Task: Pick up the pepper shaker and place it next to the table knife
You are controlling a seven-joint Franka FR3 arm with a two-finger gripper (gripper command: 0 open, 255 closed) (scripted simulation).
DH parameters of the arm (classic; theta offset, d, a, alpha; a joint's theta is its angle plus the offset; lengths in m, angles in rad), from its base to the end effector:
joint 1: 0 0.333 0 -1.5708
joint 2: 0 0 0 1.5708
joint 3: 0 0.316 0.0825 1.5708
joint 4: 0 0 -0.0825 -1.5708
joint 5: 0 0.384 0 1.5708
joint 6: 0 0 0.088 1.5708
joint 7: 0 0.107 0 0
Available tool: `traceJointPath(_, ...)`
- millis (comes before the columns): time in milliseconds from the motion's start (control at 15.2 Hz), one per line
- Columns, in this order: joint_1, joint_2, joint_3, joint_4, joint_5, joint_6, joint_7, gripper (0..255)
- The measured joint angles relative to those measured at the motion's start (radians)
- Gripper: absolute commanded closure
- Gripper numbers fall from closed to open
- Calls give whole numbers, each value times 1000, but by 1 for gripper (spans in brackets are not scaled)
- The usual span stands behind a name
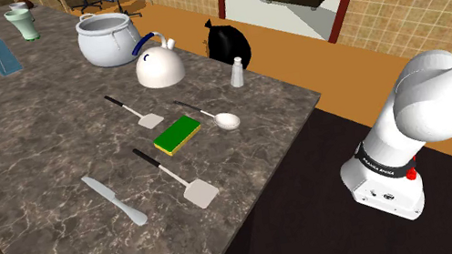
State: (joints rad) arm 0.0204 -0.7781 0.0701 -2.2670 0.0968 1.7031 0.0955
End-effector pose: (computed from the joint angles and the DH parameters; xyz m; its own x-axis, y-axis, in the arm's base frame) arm 0.3195 0.0470 0.6430 0.9782 -0.0289 0.2056 -0.0153 -0.9976 -0.0672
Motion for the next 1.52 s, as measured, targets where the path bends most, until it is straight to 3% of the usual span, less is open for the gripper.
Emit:
traceJointPath(264,-11,38,-10,-26,-17,51,-17,0)
traceJointPath(660,-40,161,-21,-93,-59,210,-42,0)
traceJointPath(1518,-118,543,-62,-73,-175,515,-75,0)
